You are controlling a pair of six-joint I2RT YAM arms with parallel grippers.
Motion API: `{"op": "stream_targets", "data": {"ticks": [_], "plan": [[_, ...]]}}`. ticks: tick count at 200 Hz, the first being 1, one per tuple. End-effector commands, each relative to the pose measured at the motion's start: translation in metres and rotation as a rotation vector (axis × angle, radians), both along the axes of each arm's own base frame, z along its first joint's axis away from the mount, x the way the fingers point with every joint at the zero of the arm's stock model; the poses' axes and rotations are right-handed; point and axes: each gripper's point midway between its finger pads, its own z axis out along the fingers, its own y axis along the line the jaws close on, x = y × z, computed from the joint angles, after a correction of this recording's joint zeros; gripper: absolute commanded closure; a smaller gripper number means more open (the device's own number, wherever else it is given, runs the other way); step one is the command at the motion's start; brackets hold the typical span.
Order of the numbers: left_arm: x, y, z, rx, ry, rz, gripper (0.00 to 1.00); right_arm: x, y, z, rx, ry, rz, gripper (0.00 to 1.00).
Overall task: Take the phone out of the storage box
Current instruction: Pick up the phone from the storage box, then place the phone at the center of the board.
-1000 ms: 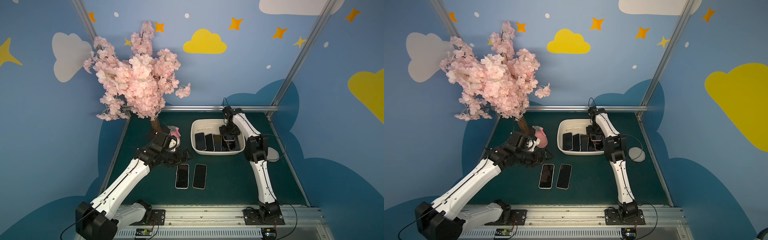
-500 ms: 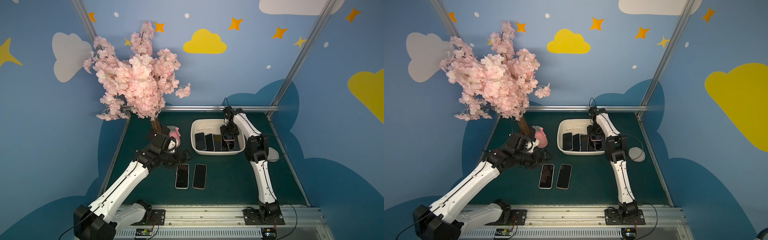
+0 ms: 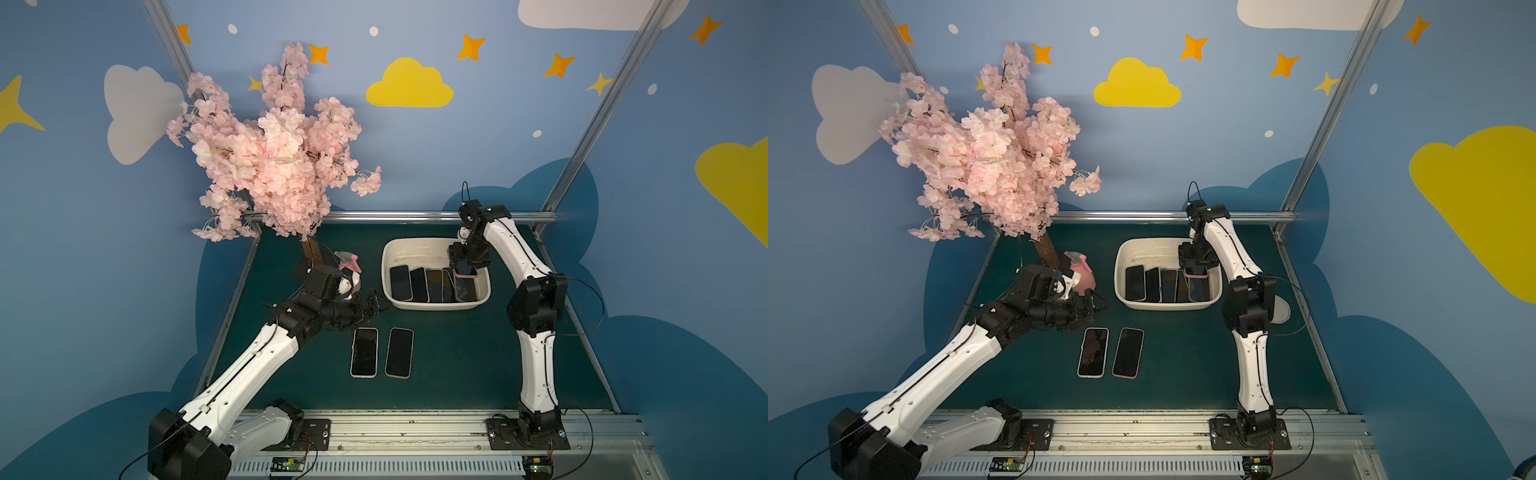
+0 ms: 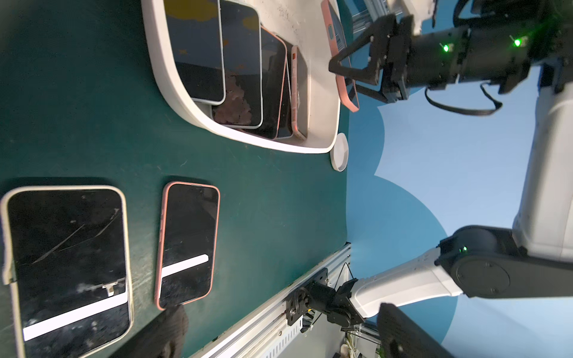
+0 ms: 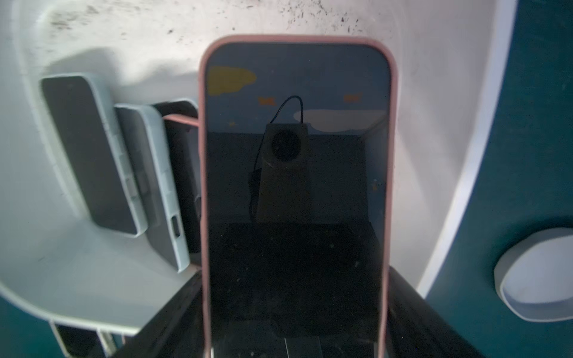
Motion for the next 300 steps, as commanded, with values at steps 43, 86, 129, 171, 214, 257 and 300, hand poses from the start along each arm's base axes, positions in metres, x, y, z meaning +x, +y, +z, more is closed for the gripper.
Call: {"op": "stream_targets", "data": {"ticks": [43,86,129,171,214,257,300], "plan": [[0.01,-0.04,0.022,-0.085,-0.095,-0.052,0.0,-0.086,0.034,0.05,0.203,0.001,0.054,0.31],[0.013,-0.067,0.014,-0.092,-0.074,-0.091,0.01,-0.16,0.046,0.054,0.265,0.011,0.089,0.31],[0.009,-0.085,0.005,-0.062,-0.066,-0.115,0.01,-0.217,0.04,0.03,0.272,0.033,0.031,0.31],[-0.002,-0.089,-0.011,-0.042,-0.027,-0.115,0.01,-0.246,0.042,0.005,0.276,0.039,0.001,0.32],[-0.01,-0.092,-0.03,-0.029,0.012,-0.117,0.0,-0.251,0.051,-0.006,0.259,0.029,0.029,0.32],[-0.015,-0.086,-0.04,0.001,0.027,-0.104,0.0,-0.258,0.062,-0.043,0.21,0.091,0.021,0.32],[-0.022,-0.069,-0.044,0.058,0.028,-0.08,0.0,-0.261,0.08,-0.072,0.131,0.126,0.058,0.31]]}}
